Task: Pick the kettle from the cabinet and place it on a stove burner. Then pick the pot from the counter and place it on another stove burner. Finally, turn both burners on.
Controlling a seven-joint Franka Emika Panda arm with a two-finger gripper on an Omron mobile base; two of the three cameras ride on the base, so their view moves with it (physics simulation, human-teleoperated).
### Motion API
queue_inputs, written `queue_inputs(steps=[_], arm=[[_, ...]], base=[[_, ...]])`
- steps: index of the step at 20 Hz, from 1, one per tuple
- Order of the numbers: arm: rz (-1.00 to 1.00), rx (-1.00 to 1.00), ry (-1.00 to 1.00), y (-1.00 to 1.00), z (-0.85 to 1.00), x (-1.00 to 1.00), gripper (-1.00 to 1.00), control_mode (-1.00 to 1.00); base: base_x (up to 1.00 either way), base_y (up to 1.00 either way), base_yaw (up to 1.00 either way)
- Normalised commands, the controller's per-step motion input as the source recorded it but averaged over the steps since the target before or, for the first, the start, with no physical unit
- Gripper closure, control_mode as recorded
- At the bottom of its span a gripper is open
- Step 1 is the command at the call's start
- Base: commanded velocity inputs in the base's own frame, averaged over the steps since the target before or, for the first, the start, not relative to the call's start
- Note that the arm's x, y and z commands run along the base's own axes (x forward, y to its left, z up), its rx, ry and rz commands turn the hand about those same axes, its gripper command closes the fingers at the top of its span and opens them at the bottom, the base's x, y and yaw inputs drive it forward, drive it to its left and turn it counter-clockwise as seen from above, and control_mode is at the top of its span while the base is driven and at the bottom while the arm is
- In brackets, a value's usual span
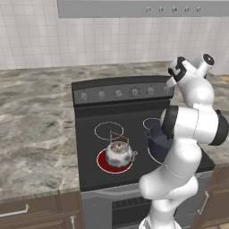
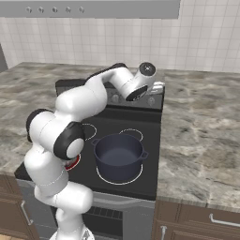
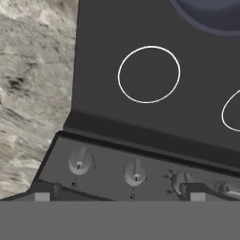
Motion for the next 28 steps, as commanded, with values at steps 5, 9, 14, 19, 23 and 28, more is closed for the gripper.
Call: queue_inputs(steps=[5,9,14,19,23,28], arm=[[-0.07,0.07,0.0,0.0,-0.08,0.01,-1.0,-1.0],[-0.09,0.04,0.0,0.0,-0.1,0.05,-1.0,-1.0],[-0.1,0.02,0.01,0.0,-0.1,0.15,-1.0,-1.0],[-0.11,0.01,0.01,0.0,-0.09,0.18,-1.0,-1.0],[-0.1,0.02,0.01,0.0,-0.02,0.16,-1.0,-1.0],[-0.1,0.02,0.0,0.02,-0.01,0.15,-1.0,-1.0]], base=[[0.0,0.0,0.0],[0.0,0.0,0.0],[0.0,0.0,0.0],[0.0,0.0,0.0],[0.0,0.0,0.0],[0.0,0.0,0.0]])
